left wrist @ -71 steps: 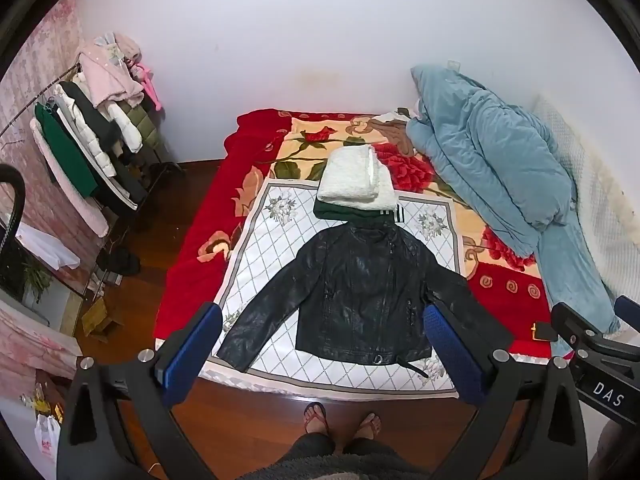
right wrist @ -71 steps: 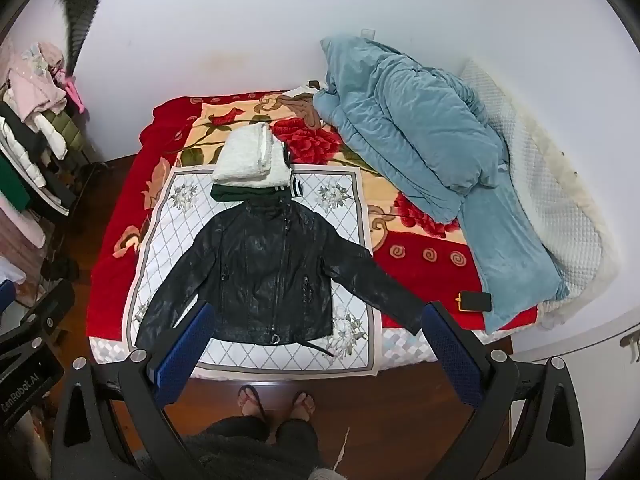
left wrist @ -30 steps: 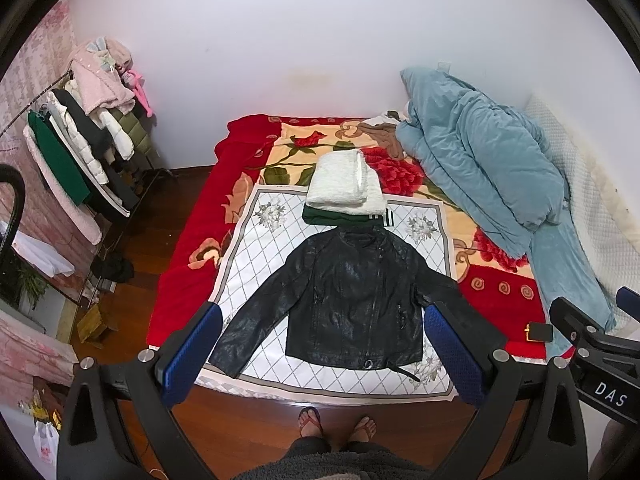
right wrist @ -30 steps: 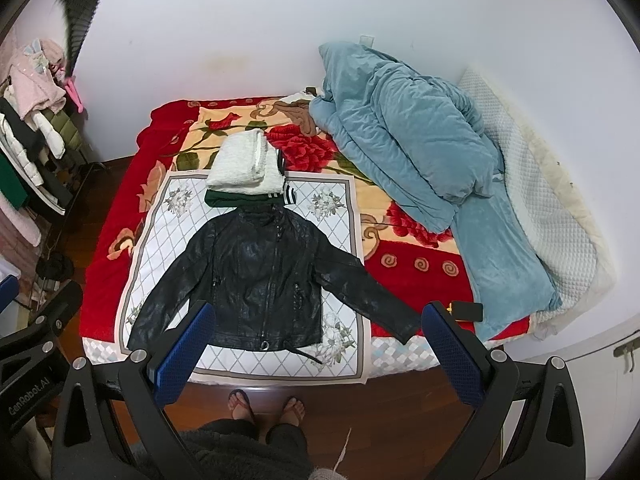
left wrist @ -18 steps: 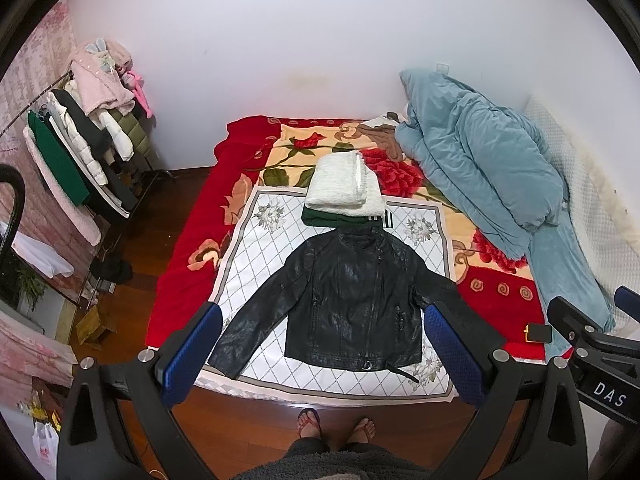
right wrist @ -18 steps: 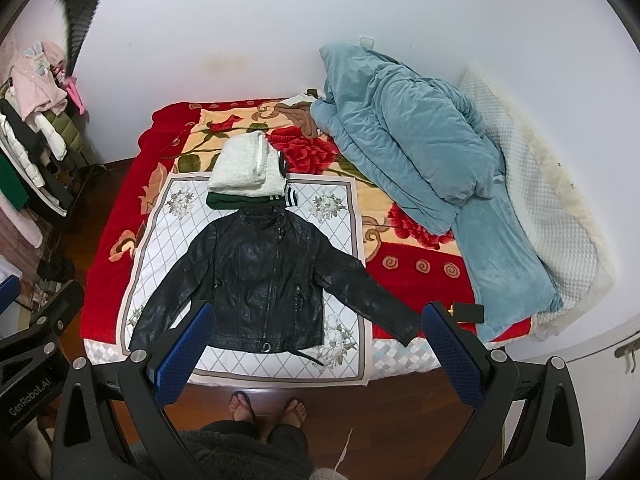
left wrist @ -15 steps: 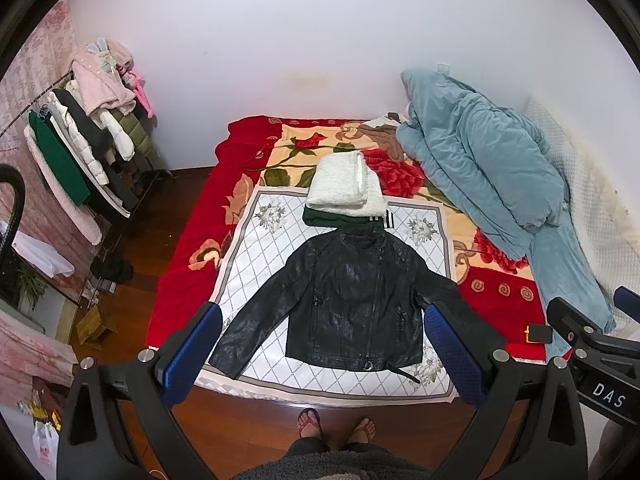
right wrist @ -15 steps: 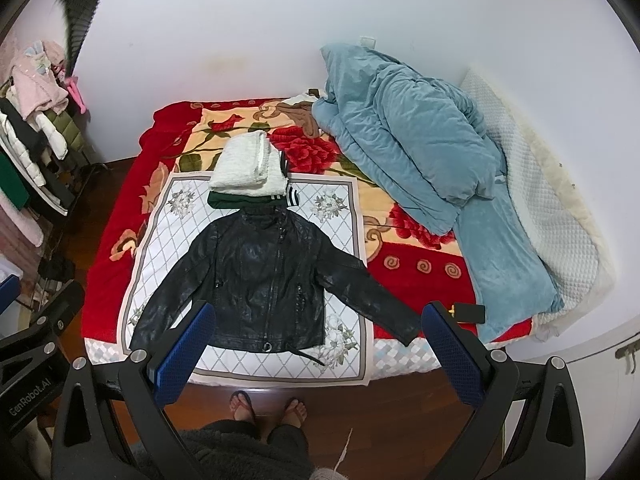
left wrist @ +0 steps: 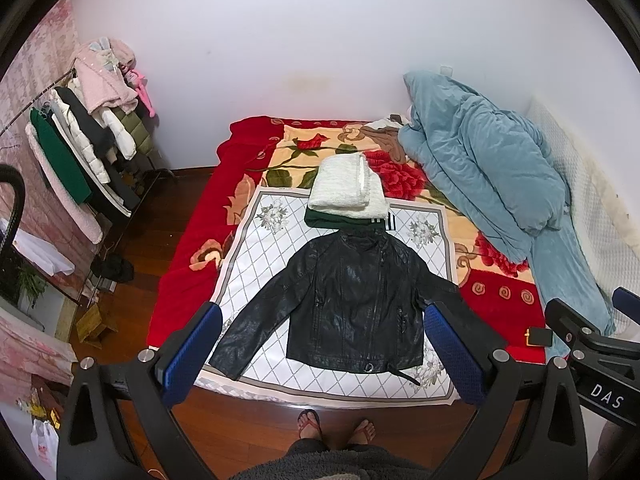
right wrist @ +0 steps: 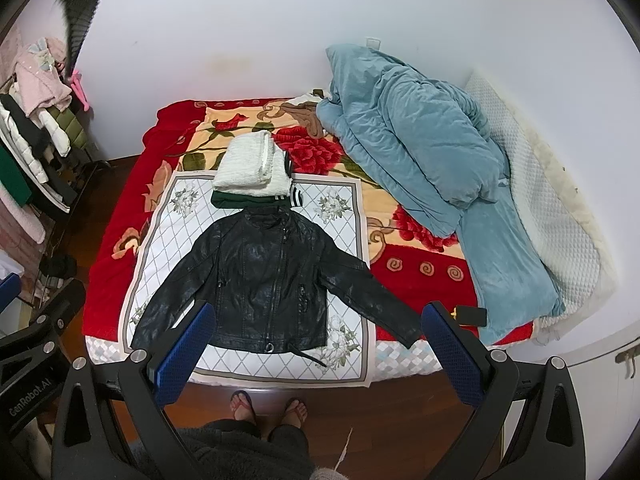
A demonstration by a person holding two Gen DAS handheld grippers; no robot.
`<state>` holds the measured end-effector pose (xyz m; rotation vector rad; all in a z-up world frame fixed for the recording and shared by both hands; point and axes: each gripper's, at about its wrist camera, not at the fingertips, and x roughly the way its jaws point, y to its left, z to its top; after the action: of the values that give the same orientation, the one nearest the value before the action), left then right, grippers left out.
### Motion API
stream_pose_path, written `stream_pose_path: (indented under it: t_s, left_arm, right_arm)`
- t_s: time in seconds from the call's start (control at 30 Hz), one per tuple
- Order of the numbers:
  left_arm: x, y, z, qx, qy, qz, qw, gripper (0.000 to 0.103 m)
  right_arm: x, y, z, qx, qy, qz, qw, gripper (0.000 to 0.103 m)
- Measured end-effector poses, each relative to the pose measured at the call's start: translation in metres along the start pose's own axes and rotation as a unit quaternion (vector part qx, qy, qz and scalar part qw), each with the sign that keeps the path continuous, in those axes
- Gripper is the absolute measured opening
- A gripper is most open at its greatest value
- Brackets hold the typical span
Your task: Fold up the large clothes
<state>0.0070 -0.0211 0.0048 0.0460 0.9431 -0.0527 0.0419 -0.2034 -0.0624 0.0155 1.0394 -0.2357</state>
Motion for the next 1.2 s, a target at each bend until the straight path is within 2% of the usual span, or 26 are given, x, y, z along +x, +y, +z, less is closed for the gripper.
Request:
stream_pose_path:
  t_s: [0.33,0.5,0.57,0.63,0.7,0.73,0.8,0.83,0.97,1.03,1.07,1.1,1.13,1.2]
  left_arm:
    - [0.006,0.006,0.006,0.001,0.004,-0.007,1.0,0.103]
    - [0.03,0.01,0.019,0.015,-0.004,-0.003,0.9999,0.103]
    - [0.05,0.009,0.023,0.025,-0.015,0.007,0.9995,0.103]
    - [0.077,0.007,0.026,0.038,-0.026,0.027,0.9986,0.103]
    - [0.11,0.001,0.027,0.044,-0.028,0.035,0.998,0.103]
    - [0.13,-0.003,0.027,0.047,-0.025,0.046,0.9975,0.103]
    - [0.176,-0.016,0.025,0.053,-0.016,0.063,0.9965,0.103]
    - [0.193,-0.023,0.022,0.055,-0.012,0.072,0.9958,0.103]
    - [0.286,-0.054,0.003,0.055,0.028,0.106,0.9925,0.103]
    - [0.328,-0.069,-0.012,0.05,0.054,0.115,0.9906,0.103]
    - [0.346,-0.075,-0.019,0.047,0.064,0.119,0.9898,0.103]
    - [0.375,-0.086,-0.031,0.045,0.085,0.125,0.9875,0.103]
    - [0.392,-0.093,-0.038,0.045,0.1,0.127,0.9858,0.103]
    - [0.431,-0.108,-0.056,0.046,0.13,0.129,0.982,0.103]
  right_arm:
    - [0.004,0.007,0.002,0.005,0.005,0.001,1.0,0.103]
    - [0.023,0.008,0.004,0.025,0.009,-0.005,1.0,0.103]
    - [0.043,0.002,0.003,0.052,0.007,0.0,0.999,0.103]
    - [0.082,-0.011,-0.004,0.1,0.014,0.025,0.995,0.103]
    - [0.119,-0.025,-0.012,0.14,0.035,0.033,0.989,0.103]
    - [0.153,-0.04,-0.023,0.177,0.051,0.036,0.982,0.101]
    - [0.197,-0.061,-0.04,0.22,0.068,0.04,0.972,0.075]
    - [0.235,-0.079,-0.057,0.255,0.092,0.041,0.962,0.058]
    - [0.34,-0.137,-0.115,0.35,0.147,0.047,0.924,0.056]
    - [0.402,-0.174,-0.156,0.406,0.165,0.053,0.897,0.057]
    - [0.421,-0.185,-0.166,0.422,0.173,0.057,0.888,0.058]
    - [0.455,-0.205,-0.189,0.455,0.182,0.066,0.869,0.058]
    - [0.475,-0.216,-0.202,0.473,0.187,0.067,0.858,0.058]
    - [0.521,-0.247,-0.236,0.525,0.189,0.068,0.827,0.06]
